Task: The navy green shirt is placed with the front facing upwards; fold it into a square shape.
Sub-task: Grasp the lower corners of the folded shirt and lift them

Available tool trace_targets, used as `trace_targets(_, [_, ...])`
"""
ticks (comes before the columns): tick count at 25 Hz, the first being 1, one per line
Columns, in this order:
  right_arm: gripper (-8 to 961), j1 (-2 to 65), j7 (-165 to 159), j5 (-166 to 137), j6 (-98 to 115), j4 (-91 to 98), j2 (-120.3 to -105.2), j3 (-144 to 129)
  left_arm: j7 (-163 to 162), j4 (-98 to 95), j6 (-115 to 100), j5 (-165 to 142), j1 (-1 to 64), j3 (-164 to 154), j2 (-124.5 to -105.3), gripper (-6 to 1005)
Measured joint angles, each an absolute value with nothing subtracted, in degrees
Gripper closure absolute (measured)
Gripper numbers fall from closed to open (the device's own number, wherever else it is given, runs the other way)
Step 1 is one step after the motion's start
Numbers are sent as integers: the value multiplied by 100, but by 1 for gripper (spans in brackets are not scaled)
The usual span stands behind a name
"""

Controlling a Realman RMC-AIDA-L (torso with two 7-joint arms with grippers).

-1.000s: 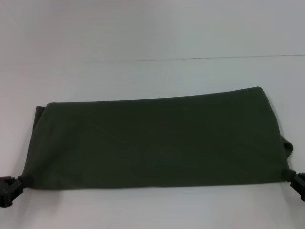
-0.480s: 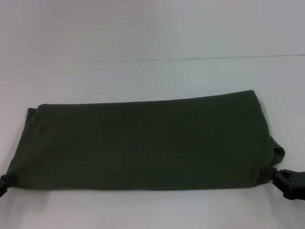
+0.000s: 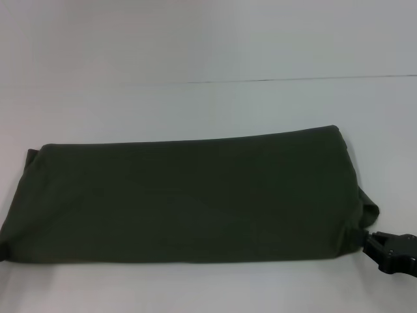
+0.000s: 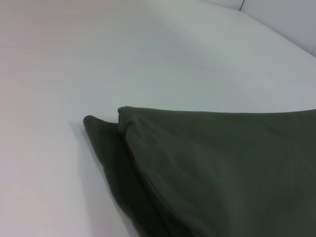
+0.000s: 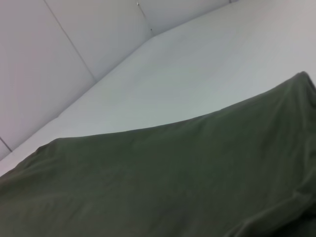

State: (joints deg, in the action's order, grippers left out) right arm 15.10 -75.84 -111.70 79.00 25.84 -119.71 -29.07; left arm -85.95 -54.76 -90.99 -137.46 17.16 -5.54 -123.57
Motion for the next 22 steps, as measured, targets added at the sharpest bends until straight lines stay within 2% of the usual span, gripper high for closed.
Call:
trace_targets(17, [942, 1498, -7587, -11149, 7869, 2593, -11960, -2901, -8541, -5513, -9156, -13713, 1688, -457, -12351, 979])
trace_targets(22, [924, 1452, -7591, -11139, 7966, 2633, -11917, -2846, -8542, -5487, -9135, -13703, 1720, -523, -12364, 978])
